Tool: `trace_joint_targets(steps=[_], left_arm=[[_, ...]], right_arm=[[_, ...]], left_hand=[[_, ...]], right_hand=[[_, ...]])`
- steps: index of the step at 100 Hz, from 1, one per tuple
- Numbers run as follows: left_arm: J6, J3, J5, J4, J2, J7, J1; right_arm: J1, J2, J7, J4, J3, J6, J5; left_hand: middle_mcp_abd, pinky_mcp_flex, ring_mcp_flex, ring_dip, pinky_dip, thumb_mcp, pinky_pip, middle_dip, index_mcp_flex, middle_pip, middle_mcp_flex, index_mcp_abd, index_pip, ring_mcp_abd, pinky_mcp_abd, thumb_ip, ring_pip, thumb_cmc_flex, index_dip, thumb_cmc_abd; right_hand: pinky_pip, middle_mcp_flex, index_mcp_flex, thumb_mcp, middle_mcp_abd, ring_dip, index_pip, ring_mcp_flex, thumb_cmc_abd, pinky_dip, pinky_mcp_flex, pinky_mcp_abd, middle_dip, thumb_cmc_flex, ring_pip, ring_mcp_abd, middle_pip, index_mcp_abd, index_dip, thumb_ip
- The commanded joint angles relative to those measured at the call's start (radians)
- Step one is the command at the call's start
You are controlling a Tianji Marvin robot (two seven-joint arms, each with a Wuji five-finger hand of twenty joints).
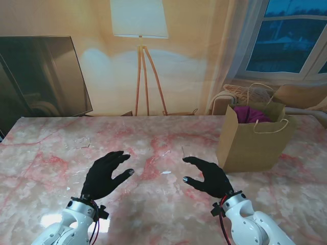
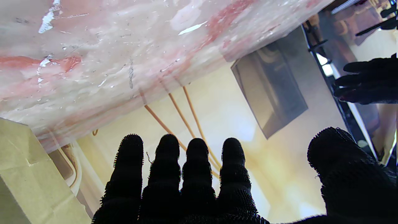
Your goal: Fold the socks and the shorts into the kraft paper bag
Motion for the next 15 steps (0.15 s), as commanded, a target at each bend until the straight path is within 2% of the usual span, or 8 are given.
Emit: trace_joint_targets(steps=[1, 15], left_arm=[[0.001, 0.0, -0.003, -0.001, -0.003, 0.002, 0.005], [0.002, -0.004, -0.002, -0.002, -0.003, 0.004, 0.009]], right_arm=[[-0.007, -0.004, -0.002, 0.001, -0.005, -0.001, -0.004], [-0.004, -0.004, -0.006, 0.004, -0.009, -0.002, -0.006]], left_hand=[[0.014, -0.003, -0.01, -0.009, -0.005, -0.001, 0.002, -0.006, -0.012, -0.024, -0.036, 0.001, -0.019, -0.003, -0.019, 0.033, 0.0, -0.022, -0.012, 0.033], [0.016, -0.004, -0.01, -0.009, -0.006, -0.001, 0.002, -0.006, -0.012, -0.024, -0.035, 0.002, -0.019, -0.003, -0.019, 0.033, 0.0, -0.022, -0.012, 0.033]], right_hand=[[-0.024, -0.036, -0.016, -0.02, -0.016, -0.008, -0.001, -0.023, 0.035, 0.037, -0.004, -0.006, 0.013, 0.003, -0.026, -0.028, -0.001, -0.022, 0.01, 0.034], [-0.023, -0.036, -0.017, -0.021, -0.017, -0.008, -0.002, -0.021, 0.035, 0.039, -0.002, -0.006, 0.014, 0.004, -0.025, -0.03, 0.002, -0.021, 0.012, 0.034]])
